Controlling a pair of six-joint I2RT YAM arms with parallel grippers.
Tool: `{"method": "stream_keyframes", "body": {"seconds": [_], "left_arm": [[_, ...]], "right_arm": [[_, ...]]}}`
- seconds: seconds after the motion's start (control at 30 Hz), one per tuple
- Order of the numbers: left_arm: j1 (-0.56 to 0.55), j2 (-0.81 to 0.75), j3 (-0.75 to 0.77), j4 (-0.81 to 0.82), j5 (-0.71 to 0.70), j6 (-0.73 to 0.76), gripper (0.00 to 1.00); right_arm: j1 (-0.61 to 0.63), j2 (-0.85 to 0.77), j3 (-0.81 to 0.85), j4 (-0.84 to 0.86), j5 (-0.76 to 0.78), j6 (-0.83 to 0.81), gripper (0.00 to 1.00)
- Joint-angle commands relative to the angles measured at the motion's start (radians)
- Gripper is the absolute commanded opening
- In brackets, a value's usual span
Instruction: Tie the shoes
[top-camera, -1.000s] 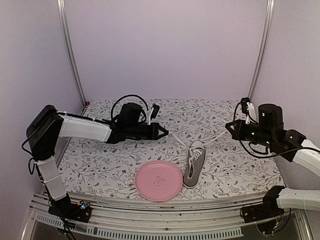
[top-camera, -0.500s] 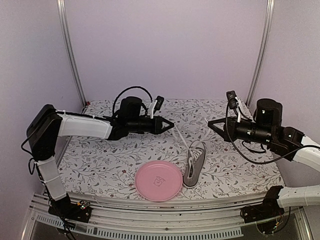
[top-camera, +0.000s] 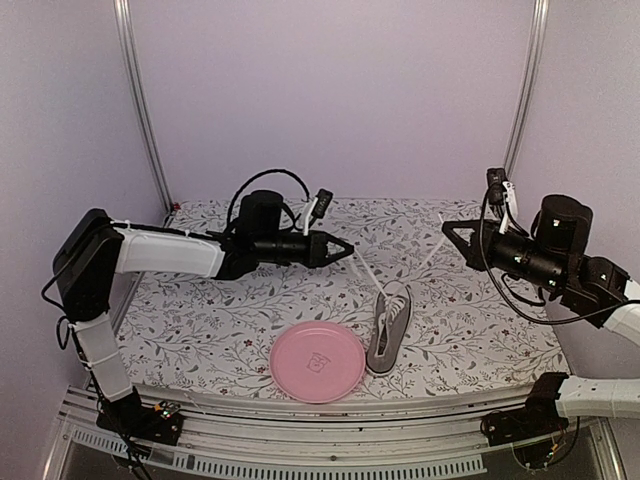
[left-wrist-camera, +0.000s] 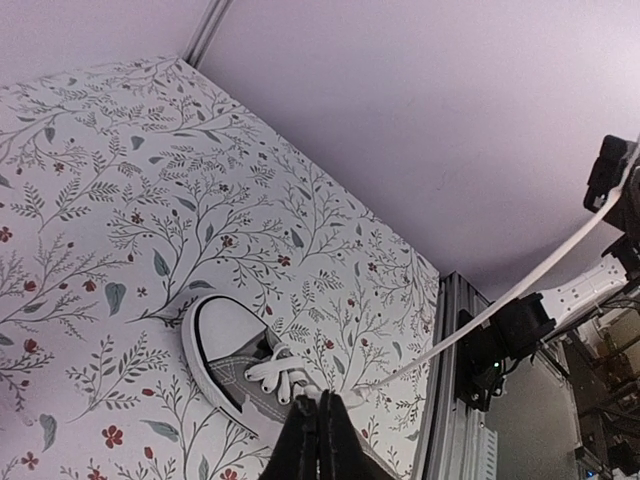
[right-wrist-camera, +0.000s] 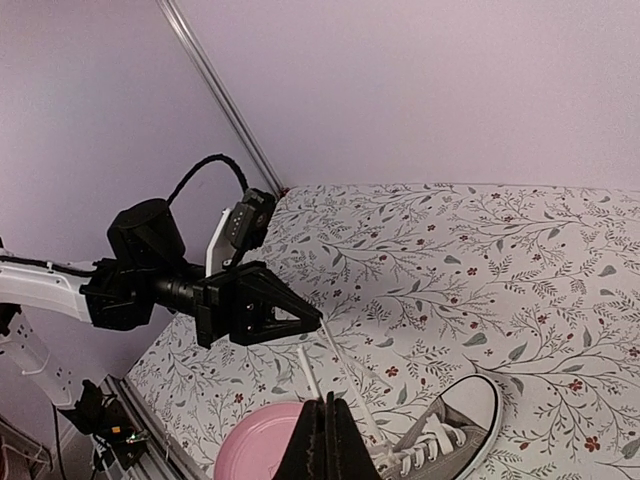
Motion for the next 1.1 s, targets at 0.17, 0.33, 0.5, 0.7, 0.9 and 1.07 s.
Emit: {"method": "stream_keyframes", "body": {"seconds": [0.17, 0.33, 0.5, 0.7, 0.9, 1.07], "left_arm": [[-0.095, -0.044, -0.006, 0.024, 0.009, 0.025, 0.0], [-0.086, -0.004, 0.033, -0.022, -0.065, 0.021, 0.0], [-0.038, 0.074, 0.109, -0.016, -0.065, 0.01, 0.0], [-0.017, 0.163, 0.194, -0.029, 0.013, 0.037, 0.0], [-0.017, 0.182, 0.22, -0.031, 0.067, 0.071, 0.0], [-0.017, 0.175, 0.223, -0.033, 0.086, 0.093, 0.0]], "right_arm": [[0.004, -0.036, 0.066, -0.105, 0.185, 0.023, 0.02], [0.004, -0.014, 0.052, -0.067, 0.033, -0.036, 0.02], [0.048, 0.081, -0.013, 0.086, -0.16, -0.036, 0.02], [0.21, 0.303, 0.025, 0.219, -0.162, -0.047, 0.02], [0.25, 0.498, 0.162, 0.189, -0.156, -0.104, 0.72], [0.101, 0.497, 0.16, 0.144, -0.104, -0.057, 0.91]]}}
